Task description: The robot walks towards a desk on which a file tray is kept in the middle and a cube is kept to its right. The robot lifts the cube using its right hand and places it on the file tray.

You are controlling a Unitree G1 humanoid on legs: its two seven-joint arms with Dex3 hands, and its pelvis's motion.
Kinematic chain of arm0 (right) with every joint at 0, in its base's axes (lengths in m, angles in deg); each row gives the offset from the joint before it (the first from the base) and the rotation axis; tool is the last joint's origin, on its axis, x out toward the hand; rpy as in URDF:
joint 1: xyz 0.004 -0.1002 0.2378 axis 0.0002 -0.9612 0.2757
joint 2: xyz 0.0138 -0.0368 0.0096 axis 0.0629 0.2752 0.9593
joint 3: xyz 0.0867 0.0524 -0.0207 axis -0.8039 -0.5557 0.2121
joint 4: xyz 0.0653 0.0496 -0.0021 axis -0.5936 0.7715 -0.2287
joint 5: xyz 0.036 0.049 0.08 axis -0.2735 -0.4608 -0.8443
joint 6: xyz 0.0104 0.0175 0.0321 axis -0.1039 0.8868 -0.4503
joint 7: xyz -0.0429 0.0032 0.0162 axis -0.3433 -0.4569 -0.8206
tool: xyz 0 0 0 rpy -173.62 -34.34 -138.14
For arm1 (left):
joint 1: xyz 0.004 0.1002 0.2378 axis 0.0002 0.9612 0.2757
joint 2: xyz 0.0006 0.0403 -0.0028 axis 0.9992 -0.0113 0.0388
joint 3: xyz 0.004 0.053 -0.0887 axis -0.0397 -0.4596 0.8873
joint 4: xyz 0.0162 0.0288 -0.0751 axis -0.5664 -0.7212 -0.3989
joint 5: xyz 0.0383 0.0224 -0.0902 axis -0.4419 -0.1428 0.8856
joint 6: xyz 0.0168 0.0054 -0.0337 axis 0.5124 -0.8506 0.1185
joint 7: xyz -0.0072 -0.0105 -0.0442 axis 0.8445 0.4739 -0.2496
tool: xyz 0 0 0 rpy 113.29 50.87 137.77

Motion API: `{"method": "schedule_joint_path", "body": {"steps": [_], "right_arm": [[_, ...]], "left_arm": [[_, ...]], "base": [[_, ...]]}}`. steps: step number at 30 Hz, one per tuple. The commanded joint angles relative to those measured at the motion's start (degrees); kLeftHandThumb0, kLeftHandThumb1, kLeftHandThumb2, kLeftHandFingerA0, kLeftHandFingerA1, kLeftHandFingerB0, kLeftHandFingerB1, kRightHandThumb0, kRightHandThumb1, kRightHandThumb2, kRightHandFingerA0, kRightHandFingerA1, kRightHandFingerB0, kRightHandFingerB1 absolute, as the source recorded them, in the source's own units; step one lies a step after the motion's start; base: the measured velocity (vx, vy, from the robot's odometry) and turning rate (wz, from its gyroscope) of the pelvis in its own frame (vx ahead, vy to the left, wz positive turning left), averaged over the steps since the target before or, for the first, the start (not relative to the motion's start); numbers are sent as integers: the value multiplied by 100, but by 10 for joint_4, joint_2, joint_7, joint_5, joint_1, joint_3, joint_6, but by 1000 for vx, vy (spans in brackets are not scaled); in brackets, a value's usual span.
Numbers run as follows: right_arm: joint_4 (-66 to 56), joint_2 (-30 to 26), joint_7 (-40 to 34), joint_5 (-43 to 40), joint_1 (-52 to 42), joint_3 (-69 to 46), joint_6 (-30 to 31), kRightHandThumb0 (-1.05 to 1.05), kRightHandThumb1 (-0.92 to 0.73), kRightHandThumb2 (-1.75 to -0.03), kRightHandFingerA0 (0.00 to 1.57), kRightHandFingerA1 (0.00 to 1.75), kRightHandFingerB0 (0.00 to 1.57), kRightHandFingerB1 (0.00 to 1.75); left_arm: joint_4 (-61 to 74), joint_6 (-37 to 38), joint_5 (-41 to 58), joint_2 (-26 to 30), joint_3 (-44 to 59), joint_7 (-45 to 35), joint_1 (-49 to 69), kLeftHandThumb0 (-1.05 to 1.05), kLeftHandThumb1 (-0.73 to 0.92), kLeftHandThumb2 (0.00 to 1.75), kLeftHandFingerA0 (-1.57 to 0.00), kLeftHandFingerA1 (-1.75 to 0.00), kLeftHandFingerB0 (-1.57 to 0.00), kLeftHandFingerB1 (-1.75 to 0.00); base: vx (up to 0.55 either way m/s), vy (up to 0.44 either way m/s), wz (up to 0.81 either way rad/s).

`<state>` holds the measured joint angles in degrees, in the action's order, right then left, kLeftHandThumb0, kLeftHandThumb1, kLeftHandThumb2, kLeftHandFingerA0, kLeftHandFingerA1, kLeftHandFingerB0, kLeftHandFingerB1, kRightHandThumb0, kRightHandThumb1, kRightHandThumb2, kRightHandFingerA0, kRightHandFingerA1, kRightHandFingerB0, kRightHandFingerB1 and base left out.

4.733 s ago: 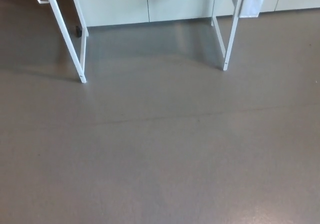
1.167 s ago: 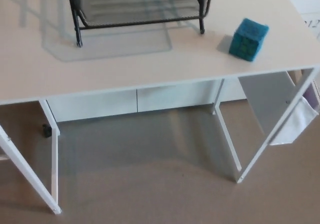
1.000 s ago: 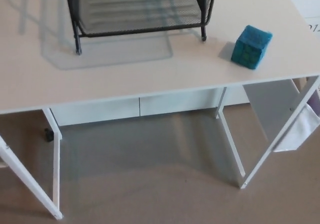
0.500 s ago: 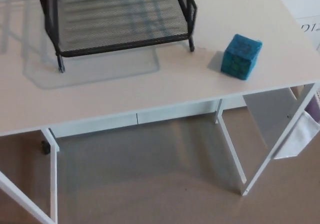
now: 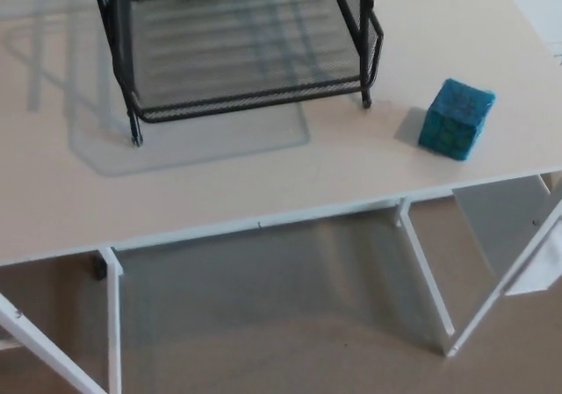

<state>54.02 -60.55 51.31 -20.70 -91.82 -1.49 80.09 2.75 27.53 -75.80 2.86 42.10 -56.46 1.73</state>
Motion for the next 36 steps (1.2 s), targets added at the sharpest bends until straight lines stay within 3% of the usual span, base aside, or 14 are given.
{"method": "schedule_joint_path", "body": {"steps": [1, 2, 6, 7, 19, 20, 24, 25, 27, 28, 31, 34, 35, 36], "right_arm": [[-3, 1, -13, -10, -3, -13, 5, -86, -76, -63, 5, 45, 1, 33], [-3, 2, -8, -14, -4, -18, 2, -87, -60, -100, 7, 39, 0, 27], [3, -3, 4, -6, -1, -17, 5, -85, -60, -101, 8, 46, 0, 28], [-1, -4, -2, -3, -3, -14, 2, -85, -76, -63, 6, 44, 1, 28], [8, 2, -4, -11, 6, -21, 1, -88, -77, -64, 11, 48, 1, 30], [7, -2, -11, 10, 13, -2, 14, -91, -64, -103, 12, 45, 0, 25], [1, -3, -9, -7, 4, -11, -11, -80, -57, -100, 0, 41, 0, 28], [2, -2, -1, -18, 3, -22, -18, -85, -76, -64, 13, 45, 1, 28], [5, -6, 1, -2, 12, -11, 0, -92, -62, -103, 11, 44, 0, 27], [-10, -12, -18, 21, 0, 8, -15, -91, -82, -65, 20, 52, 0, 26], [-15, -12, -3, 4, 4, -1, -9, -89, -80, -64, 16, 51, 0, 27], [-13, -8, 19, -19, 15, -25, 5, -79, -57, -101, 0, 35, 0, 30], [11, 4, 28, -50, 18, -58, -18, -82, -56, -94, 39, 56, 3, 28], [19, 7, 53, -68, 26, -81, -4, -86, -56, -94, 32, 52, 0, 23]], "left_arm": [[-21, -2, 11, 2, 15, 6, -2, -99, 58, 117, -19, -75, -13, -64], [-23, 0, 7, 3, 13, 6, -3, -102, 60, 120, -21, -76, -13, -67], [-25, 7, -8, 8, -3, -1, -3, -105, 63, 122, -21, -76, -12, -65], [-27, 4, -4, 8, 0, -2, -5, -104, 62, 122, -20, -75, -13, -64], [-21, -1, -1, 9, 2, -3, -9, -104, 62, 121, -21, -76, -13, -64], [-18, -1, -3, 10, 0, -4, -8, -104, 63, 122, -21, -77, -12, -65], [-11, -2, 8, 9, 8, -10, -3, -96, 76, 90, -13, -89, -4, -74], [-12, 2, 7, 8, 8, -10, -2, -97, 75, 91, -20, -83, -7, -68], [-16, 6, 5, 8, 6, -9, -2, -96, 76, 89, -15, -90, -5, -74], [-30, 14, 3, 7, 6, -6, -8, -101, 61, 120, -17, -73, -14, -66], [-36, 11, 9, 5, 13, -5, -11, -101, 60, 119, -16, -73, -14, -65], [-13, 6, 16, 3, 20, -8, -1, -95, 75, 89, -12, -88, -7, -77], [-11, 0, 11, 3, 16, -6, 2, -97, 78, 88, -22, -84, -7, -67], [-4, -7, 7, 4, 13, -5, 5, -102, 63, 122, -20, -75, -12, -65]], "base": [[0, 0, 0], [48, -25, -16], [22, 46, -6], [54, 152, -16], [137, 228, -9], [76, 16, 10], [86, -107, 9], [93, -190, 5], [14, -180, 8], [73, -229, -19], [46, -195, 7], [-13, -31, 0], [0, 0, 0], [0, 0, 0]]}}
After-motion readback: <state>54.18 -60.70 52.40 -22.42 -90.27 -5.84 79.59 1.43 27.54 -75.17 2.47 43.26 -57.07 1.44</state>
